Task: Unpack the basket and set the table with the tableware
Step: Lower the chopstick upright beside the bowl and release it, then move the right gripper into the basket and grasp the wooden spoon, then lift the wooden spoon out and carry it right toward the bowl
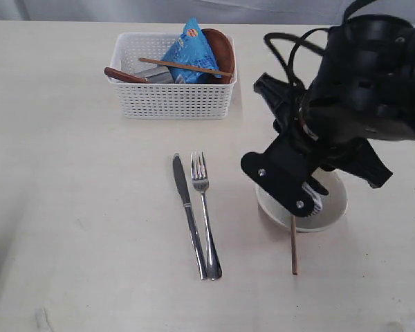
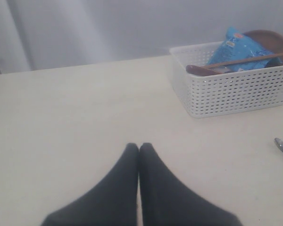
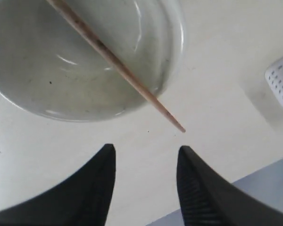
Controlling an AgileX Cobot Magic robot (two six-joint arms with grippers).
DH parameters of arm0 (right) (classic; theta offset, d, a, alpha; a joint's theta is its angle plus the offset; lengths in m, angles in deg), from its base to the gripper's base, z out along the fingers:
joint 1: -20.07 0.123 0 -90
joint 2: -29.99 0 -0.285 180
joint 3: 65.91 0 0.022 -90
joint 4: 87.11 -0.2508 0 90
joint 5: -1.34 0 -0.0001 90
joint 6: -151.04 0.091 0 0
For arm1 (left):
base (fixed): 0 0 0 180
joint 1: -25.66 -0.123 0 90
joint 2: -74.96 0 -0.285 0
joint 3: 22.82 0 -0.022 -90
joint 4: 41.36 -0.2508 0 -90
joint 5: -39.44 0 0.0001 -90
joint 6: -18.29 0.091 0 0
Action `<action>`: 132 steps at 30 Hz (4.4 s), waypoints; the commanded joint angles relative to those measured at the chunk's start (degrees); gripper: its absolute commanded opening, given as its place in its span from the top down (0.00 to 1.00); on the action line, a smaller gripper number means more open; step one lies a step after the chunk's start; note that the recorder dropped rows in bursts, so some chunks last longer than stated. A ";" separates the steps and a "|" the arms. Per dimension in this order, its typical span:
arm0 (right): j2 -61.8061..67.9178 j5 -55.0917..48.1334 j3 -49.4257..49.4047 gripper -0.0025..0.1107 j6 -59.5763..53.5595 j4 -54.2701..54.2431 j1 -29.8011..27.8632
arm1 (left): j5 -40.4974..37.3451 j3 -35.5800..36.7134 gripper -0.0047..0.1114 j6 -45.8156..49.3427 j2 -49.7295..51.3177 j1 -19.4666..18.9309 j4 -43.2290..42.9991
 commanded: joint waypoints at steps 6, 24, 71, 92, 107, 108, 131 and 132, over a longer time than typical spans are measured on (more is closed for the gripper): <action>-2.56 6.96 0.04 0.90 48.07 15.79 -11.16 | 0.17 0.10 0.96 0.00 -0.20 -0.14 -0.26; 6.05 14.78 27.14 0.65 59.59 -48.07 -15.83 | 0.17 0.10 0.96 0.00 -0.20 -0.14 -0.26; 47.60 11.36 64.69 0.65 46.99 -47.27 -5.25 | 0.17 0.10 0.96 0.00 -0.20 -0.14 -0.26; 46.92 10.86 64.69 0.98 44.95 -47.16 -5.25 | 0.17 0.10 0.96 0.00 -0.20 -0.14 -0.26; 40.35 11.07 64.69 0.98 43.71 -46.23 -5.25 | 0.17 0.10 0.96 0.00 -0.20 -0.14 -0.26; 39.58 11.07 64.69 0.98 43.71 -46.66 -5.25 | 0.17 0.10 0.96 0.00 -0.20 -0.14 -0.26; -6.52 10.03 29.17 0.98 77.83 -26.84 -16.17 | 0.17 0.10 0.96 0.00 -0.20 -0.14 -0.26; -10.36 11.19 25.43 0.98 79.73 -26.84 -17.70 | 0.17 0.10 0.96 0.00 -0.20 -0.14 -0.26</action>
